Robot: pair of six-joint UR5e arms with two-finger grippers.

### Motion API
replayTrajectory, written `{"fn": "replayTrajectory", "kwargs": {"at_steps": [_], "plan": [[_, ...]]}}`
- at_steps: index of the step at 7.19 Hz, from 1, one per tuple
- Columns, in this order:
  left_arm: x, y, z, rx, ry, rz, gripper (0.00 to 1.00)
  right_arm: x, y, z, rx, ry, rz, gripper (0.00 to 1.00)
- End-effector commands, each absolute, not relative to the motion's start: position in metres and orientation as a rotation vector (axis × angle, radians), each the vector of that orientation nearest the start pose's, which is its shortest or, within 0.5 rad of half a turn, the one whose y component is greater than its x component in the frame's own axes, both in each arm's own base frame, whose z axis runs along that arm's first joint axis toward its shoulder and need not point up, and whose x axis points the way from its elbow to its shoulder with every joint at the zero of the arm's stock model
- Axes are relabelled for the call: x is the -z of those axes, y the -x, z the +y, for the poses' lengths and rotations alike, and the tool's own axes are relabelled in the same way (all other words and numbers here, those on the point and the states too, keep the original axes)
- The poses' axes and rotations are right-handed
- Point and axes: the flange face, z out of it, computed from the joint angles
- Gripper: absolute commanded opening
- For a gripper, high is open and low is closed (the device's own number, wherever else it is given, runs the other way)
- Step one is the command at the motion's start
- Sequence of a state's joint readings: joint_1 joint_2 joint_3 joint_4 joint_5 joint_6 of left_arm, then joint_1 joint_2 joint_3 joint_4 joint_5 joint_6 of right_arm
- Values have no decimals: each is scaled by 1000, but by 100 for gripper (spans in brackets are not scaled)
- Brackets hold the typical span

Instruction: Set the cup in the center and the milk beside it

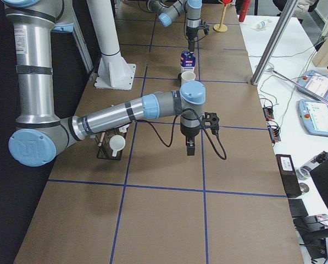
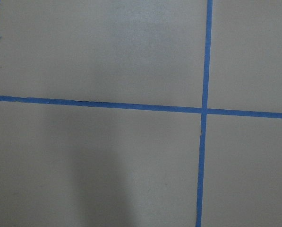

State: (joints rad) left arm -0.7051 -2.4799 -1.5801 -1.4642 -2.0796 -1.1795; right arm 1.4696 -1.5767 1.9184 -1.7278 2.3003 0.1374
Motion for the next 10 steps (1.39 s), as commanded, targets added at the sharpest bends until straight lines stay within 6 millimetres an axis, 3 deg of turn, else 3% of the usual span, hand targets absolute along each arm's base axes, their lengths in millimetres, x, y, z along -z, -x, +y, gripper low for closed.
{"fn": "replayTrajectory", "kwargs": {"at_steps": [1,2,3,4,5,7,8,9,10], "plan": [[-92,-459,-522,113,3,916,100,-510,-18,-484,36,-92,-742,100],[-89,-432,-529,139,0,897,100,-511,-18,-484,37,-91,-739,100],[-101,-414,-528,148,6,869,100,-512,-19,-483,37,-90,-736,100],[-122,-380,-529,83,-24,839,100,-513,-19,-483,46,-92,-735,100],[-156,-319,-537,39,-30,847,100,-521,-27,-485,50,-93,-732,100],[-246,-214,-533,-47,-83,817,100,-532,-34,-485,66,-90,-733,100],[-303,-167,-522,-76,-83,779,100,-540,-37,-485,54,-76,-735,100],[-350,-110,-521,-115,-89,777,100,-556,-50,-484,56,-69,-731,100],[-399,-52,-515,-164,-99,776,100,-586,-62,-469,81,-46,-731,100]]}}
